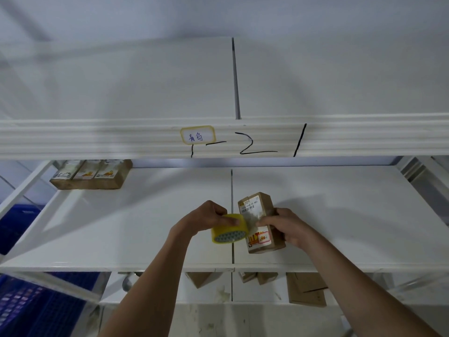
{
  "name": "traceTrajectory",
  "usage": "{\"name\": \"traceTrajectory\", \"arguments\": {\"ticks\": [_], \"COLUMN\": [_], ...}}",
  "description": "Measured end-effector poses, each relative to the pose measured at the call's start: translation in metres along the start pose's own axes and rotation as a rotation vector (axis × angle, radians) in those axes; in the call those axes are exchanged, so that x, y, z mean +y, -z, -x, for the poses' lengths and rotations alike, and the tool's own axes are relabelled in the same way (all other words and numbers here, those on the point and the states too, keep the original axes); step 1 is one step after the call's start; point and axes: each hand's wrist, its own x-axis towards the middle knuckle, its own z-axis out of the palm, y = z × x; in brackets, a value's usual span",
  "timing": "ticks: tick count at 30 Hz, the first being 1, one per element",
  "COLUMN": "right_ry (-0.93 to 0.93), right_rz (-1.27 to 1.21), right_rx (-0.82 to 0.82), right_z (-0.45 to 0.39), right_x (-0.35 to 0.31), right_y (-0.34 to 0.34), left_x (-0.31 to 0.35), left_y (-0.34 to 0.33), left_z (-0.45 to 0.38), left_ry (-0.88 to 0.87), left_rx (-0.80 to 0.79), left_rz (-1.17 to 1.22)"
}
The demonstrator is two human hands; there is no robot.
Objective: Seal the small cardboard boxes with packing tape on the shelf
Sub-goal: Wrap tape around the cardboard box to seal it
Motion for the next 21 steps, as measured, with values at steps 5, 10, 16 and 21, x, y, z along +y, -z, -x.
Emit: {"name": "traceTrajectory", "arguments": {"ticks": [5,10,16,21], "right_ry": [0.014,0.060,0.088,0.038], "right_rz": [-0.093,-0.122,-0.251,-0.369], "right_rx": [-0.016,-0.070,-0.166,-0.253], "right_z": [0.005,0.012,0.025,0.031], "right_x": [0.001,-0.008,-0.012,-0.012], "right_y": [0.005,0.008,0.005,0.010], "left_x": [-0.005,-0.011,0.004,0.022], "left_y": [0.005,-0.001,0.001,0.007], "left_z": [-0.005,-0.008,-0.006,-0.001], "left_ry": [0.067,0.166,0.065,-0.029], "left_rx": [0.087,0.126,0.066,-0.016], "left_rz": [-0.198,-0.249,-0.100,0.038]}}
